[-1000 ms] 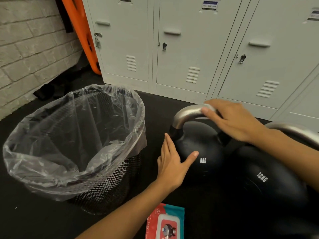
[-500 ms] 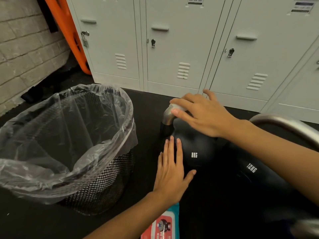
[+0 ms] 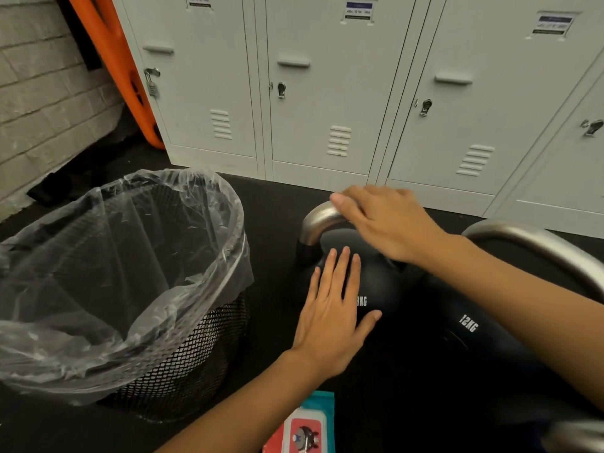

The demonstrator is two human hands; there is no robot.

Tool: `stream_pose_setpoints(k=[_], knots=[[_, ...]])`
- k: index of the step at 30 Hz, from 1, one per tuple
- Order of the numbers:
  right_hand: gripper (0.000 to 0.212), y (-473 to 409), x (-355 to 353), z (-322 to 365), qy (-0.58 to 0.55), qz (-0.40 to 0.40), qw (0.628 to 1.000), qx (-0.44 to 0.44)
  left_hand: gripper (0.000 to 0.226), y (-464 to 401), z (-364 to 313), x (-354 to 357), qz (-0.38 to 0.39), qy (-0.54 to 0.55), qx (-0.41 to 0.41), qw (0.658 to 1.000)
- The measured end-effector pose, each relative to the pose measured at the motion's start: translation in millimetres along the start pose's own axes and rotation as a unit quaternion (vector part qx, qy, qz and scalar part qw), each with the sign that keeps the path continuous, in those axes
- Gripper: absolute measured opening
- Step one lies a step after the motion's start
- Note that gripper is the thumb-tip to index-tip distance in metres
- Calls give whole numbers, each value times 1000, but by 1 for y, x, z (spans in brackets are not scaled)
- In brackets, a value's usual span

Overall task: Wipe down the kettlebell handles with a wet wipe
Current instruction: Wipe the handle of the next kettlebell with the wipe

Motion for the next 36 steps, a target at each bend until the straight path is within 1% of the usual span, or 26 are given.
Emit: stream_pose_setpoints(k=[2,5,7,10,12,14,15,16,17,19,22,24,26,29,30,32,34,36], knots=[[65,-3,2,13,30,13,999,-27,83,0,3,1,18,18,1,1000],[53,-9,1,17,24,6,1000,-17,83,3,9,3,29,19,10,999],[46,-11,0,10,-8,-12,1000,17,83,5,13,3,33,18,15,999],[46,-5,-1,-14,-86,-8,989,117,83,5,14,3,37,16,18,999],[44,1,0,-37,-175,17,961,213,83,5,14,2,38,18,18,999],[41,8,1,-51,-278,56,912,298,82,5,14,2,40,17,18,999],[39,11,1,-53,-305,72,893,322,82,5,14,2,40,15,17,999],[37,11,-1,-52,-312,80,887,332,82,5,14,1,41,13,17,999],[35,10,-3,-48,-306,78,891,327,82,5,13,1,43,12,16,999],[36,5,-9,-35,-269,57,919,284,82,5,14,0,49,11,18,999],[36,0,-12,-7,-172,12,969,178,83,5,14,0,51,13,17,998],[34,0,-3,9,-117,-30,988,95,84,5,15,1,48,15,18,999],[33,4,10,19,-69,-78,995,10,84,5,15,0,42,20,22,999],[41,18,24,14,4,-97,992,-81,81,5,17,-1,43,22,26,998],[43,23,26,8,17,-102,991,-90,81,5,17,-1,42,21,28,998],[44,29,25,-5,-10,-123,991,-60,82,5,17,-2,40,21,34,998],[40,32,20,-14,-96,-134,986,6,83,5,17,-3,45,24,35,998],[35,31,14,-19,-214,-133,963,98,83,6,17,-3,46,21,34,998]])
Point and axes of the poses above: each hand's wrist, its own y-axis away from the middle knuckle, its own x-axis out of the palm, z = x × y, the point moved 1 cm from there along -y, towards the middle knuckle, and after that the axes turned 9 degrees about x, right-handed, at the moved point
